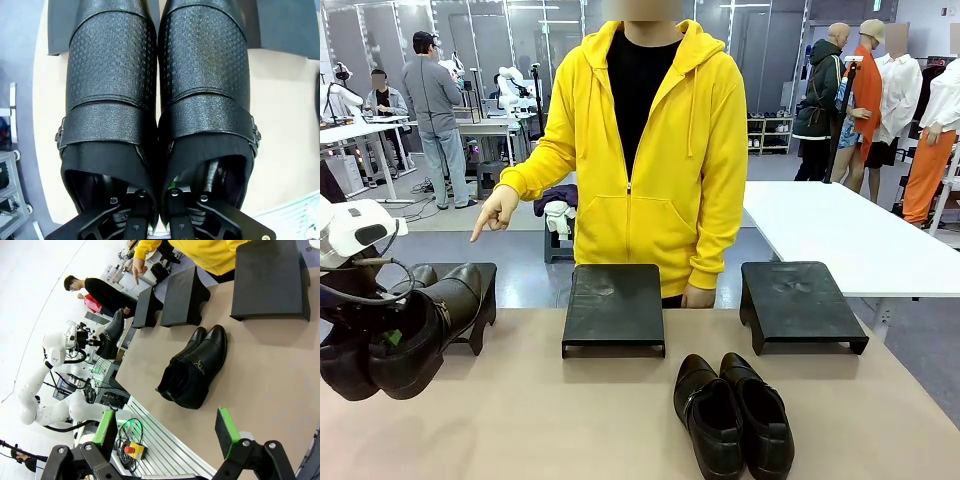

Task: Place the shoes on the stand as instructed by the person.
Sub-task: Pick up one pair of Shoes and place it on the Shoes Stand indicated by the person, then pick up another pair of Shoes and place it on the Shoes Stand indicated by the person.

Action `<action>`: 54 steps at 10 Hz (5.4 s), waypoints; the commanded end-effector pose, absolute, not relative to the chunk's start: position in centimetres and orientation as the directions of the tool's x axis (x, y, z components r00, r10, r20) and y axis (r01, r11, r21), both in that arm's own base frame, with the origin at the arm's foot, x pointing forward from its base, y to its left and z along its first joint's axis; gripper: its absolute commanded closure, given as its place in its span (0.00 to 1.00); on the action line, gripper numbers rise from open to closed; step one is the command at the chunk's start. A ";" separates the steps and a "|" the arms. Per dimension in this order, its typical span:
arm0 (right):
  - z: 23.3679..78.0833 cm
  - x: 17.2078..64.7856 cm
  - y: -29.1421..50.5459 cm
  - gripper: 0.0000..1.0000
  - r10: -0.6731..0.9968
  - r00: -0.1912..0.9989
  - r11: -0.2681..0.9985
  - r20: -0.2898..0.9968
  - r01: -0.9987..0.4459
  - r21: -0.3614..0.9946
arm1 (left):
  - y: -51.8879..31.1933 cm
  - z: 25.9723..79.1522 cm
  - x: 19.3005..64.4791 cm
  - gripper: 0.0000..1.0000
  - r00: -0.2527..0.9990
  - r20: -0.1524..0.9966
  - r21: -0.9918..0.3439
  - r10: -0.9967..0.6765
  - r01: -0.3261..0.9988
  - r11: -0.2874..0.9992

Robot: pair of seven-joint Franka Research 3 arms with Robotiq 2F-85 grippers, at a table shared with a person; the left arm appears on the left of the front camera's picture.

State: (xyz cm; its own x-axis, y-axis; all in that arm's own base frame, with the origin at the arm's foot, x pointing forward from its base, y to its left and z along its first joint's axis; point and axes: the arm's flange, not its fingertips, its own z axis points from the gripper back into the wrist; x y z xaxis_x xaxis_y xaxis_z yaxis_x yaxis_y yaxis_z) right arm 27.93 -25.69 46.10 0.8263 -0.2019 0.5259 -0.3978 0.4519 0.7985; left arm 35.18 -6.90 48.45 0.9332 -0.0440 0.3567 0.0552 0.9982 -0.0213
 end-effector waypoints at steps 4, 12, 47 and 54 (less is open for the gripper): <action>46.2 27.9 -25.7 0.00 -0.203 0.816 0.445 0.541 -0.415 0.793 | -6.9 48.2 35.7 0.92 0.888 0.460 0.038 -0.029 0.012 0.999; 46.2 27.9 -25.7 0.00 -0.203 0.816 0.445 0.541 -0.415 0.793 | -2.2 47.3 46.1 0.92 0.812 0.577 0.085 -0.089 0.048 0.995; 46.2 27.9 -25.7 0.00 -0.203 0.816 0.445 0.541 -0.415 0.793 | 1.4 42.2 56.4 0.00 0.825 0.562 0.013 -0.054 0.056 0.998; 46.2 27.9 -25.7 0.00 -0.203 0.816 0.445 0.541 -0.415 0.793 | 1.2 42.2 56.3 0.00 0.826 0.561 0.013 -0.057 0.060 0.998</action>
